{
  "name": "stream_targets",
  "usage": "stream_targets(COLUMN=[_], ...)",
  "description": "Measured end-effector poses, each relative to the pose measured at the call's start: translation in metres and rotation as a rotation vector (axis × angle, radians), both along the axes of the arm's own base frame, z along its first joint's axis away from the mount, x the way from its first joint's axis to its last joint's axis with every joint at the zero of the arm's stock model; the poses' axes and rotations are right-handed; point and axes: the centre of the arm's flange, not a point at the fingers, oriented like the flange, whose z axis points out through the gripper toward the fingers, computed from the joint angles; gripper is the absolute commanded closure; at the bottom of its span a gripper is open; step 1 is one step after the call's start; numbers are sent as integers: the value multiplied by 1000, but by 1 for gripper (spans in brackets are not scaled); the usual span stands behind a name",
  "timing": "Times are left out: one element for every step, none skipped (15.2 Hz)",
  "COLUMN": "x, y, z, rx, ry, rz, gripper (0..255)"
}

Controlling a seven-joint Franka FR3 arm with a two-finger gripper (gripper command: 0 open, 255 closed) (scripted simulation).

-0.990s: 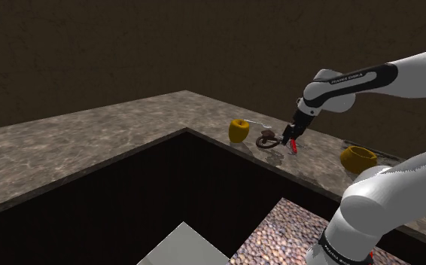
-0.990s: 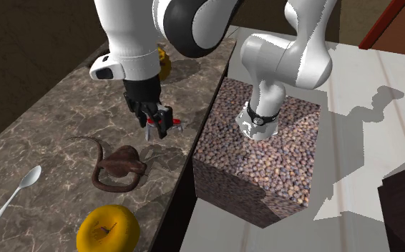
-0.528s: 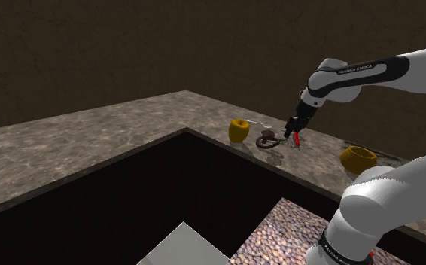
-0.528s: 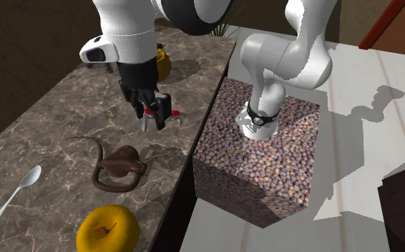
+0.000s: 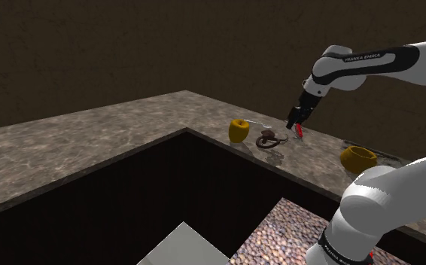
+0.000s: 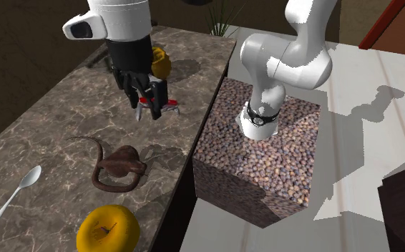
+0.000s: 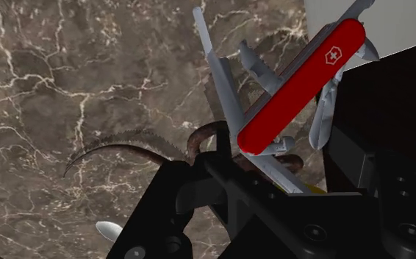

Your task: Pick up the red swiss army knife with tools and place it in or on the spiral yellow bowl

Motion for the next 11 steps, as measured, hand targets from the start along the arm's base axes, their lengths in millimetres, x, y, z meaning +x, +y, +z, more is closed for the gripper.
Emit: stream_targets(x=[0, -4, -10, -18, -27, -39, -49, -58, -67, -81, -90], y=[0, -2, -10, -18, -25, -35, -44, -55, -63, -71, -80], z=[3, 5, 5, 7, 8, 8, 8, 9, 9, 8, 7], rx=[0, 0, 0, 0, 0, 1, 0, 0, 0, 1, 1], ry=[0, 0, 0, 0, 0, 0, 0, 0, 0, 0, 0], rz=[0, 0, -1, -1, -1, -2, -1, -1, -1, -2, -1], gripper=[255, 255, 255, 255, 255, 255, 255, 255, 255, 255, 255])
